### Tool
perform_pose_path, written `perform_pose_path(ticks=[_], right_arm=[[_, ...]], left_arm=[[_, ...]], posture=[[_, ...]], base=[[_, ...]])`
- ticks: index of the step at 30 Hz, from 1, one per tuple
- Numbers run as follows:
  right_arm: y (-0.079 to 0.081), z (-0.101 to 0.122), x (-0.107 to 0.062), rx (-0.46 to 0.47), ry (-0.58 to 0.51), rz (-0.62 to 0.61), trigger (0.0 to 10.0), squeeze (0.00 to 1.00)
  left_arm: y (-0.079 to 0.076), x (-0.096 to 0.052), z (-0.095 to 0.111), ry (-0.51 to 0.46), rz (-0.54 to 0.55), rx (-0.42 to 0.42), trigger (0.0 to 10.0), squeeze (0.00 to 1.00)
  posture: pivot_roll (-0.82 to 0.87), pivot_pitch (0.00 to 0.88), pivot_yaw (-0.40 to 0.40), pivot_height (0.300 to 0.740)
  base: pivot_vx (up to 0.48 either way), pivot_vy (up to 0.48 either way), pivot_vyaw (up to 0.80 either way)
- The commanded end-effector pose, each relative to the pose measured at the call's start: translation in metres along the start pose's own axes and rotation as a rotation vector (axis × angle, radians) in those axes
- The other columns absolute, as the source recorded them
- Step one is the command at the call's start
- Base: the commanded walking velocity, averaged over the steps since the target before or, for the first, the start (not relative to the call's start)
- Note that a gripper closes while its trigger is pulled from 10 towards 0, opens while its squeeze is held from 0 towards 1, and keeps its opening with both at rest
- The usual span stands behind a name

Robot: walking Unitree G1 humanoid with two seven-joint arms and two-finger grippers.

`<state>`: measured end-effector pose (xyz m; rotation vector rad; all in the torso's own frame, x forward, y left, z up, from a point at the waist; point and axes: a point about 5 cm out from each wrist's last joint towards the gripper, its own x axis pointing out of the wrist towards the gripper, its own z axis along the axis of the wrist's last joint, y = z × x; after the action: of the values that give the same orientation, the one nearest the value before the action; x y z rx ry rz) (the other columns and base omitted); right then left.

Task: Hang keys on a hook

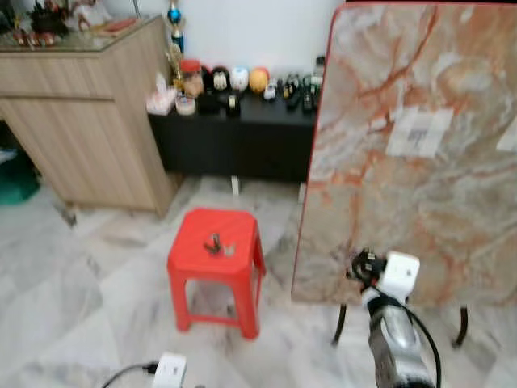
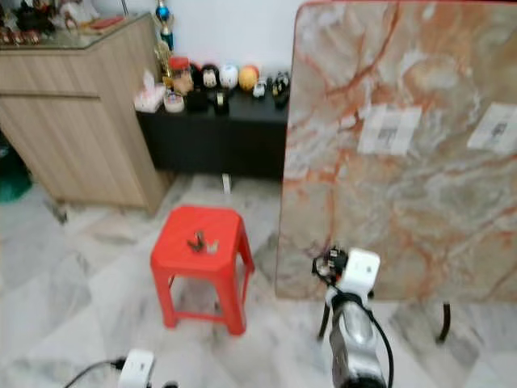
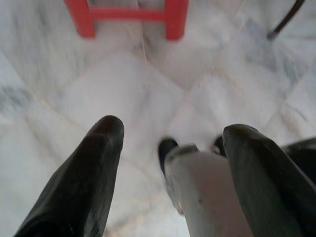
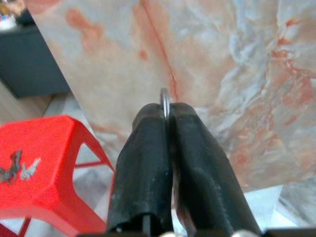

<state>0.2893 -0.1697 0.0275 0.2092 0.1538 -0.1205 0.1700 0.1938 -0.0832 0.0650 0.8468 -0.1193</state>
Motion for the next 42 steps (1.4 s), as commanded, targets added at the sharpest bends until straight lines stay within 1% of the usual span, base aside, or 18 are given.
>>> perform_pose_path(ticks=[1, 5, 7, 11, 14, 18, 21, 25, 27, 30, 38, 42], right_arm=[[0.002, 0.014, 0.006, -0.005, -0.057, -0.019, 10.0, 0.00], [-0.001, 0.017, 0.007, -0.008, -0.071, -0.039, 10.0, 0.00], [-0.005, 0.019, 0.008, -0.007, -0.080, -0.068, 10.0, 0.00], [-0.005, 0.020, 0.009, -0.009, -0.080, -0.074, 10.0, 0.00], [-0.005, 0.020, 0.009, -0.013, -0.081, -0.081, 10.0, 0.00], [-0.006, 0.014, 0.007, 0.003, -0.055, -0.100, 10.0, 0.00], [-0.012, 0.009, 0.005, 0.020, -0.030, -0.128, 10.0, 0.00], [-0.014, 0.008, 0.003, 0.017, -0.022, -0.135, 10.0, 0.00], [-0.015, 0.005, 0.003, 0.009, 0.007, -0.135, 10.0, 0.00], [-0.016, 0.007, 0.003, 0.019, -0.015, -0.141, 10.0, 0.00], [-0.008, 0.009, 0.005, 0.022, -0.028, -0.117, 10.0, 0.00], [-0.008, 0.009, 0.005, 0.028, -0.026, -0.116, 10.0, 0.00]], left_arm=[[0.004, -0.001, -0.001, 0.005, 0.022, 0.001, 10.0, 0.00], [0.003, -0.001, -0.001, 0.007, 0.019, 0.000, 10.0, 0.00], [0.003, 0.000, -0.001, 0.011, 0.012, 0.002, 10.0, 0.00], [0.002, 0.000, -0.001, 0.013, 0.013, 0.003, 10.0, 0.00], [0.004, 0.000, 0.000, -0.006, 0.048, -0.015, 10.0, 0.00], [0.003, 0.000, -0.001, 0.005, 0.037, -0.006, 10.0, 0.00], [0.003, 0.000, -0.001, 0.007, 0.039, -0.008, 10.0, 0.00], [0.003, 0.000, -0.001, 0.009, 0.043, -0.005, 10.0, 0.00], [0.003, -0.001, -0.002, 0.011, 0.046, -0.005, 10.0, 0.00], [0.004, -0.001, -0.002, 0.016, 0.044, -0.003, 10.0, 0.00], [0.004, -0.002, -0.004, 0.015, 0.038, -0.009, 10.0, 0.00], [0.004, -0.002, -0.004, 0.012, 0.033, -0.010, 10.0, 0.00]], posture=[[0.01, 0.014, -0.027, 0.740], [0.01, 0.014, -0.027, 0.740], [0.01, 0.010, -0.026, 0.740], [0.01, 0.006, -0.025, 0.740], [0.01, 0.006, -0.025, 0.740], [0.01, 0.000, -0.024, 0.740], [0.01, 0.000, -0.024, 0.740], [0.00, 0.000, -0.023, 0.740], [0.00, 0.000, -0.024, 0.740], [0.00, 0.000, -0.023, 0.740], [0.01, 0.000, -0.022, 0.740], [0.01, 0.000, -0.022, 0.740]], base=[[0.000, 0.000, 0.00], [0.000, 0.000, 0.00], [0.000, 0.000, 0.00], [0.000, 0.000, 0.00], [0.000, 0.000, 0.00], [0.000, 0.000, 0.00], [0.000, 0.000, 0.00], [0.000, 0.000, 0.00], [0.000, 0.000, 0.00], [0.000, 0.000, -0.67], [0.225, 0.000, 0.00], [0.277, 0.000, 0.00]])
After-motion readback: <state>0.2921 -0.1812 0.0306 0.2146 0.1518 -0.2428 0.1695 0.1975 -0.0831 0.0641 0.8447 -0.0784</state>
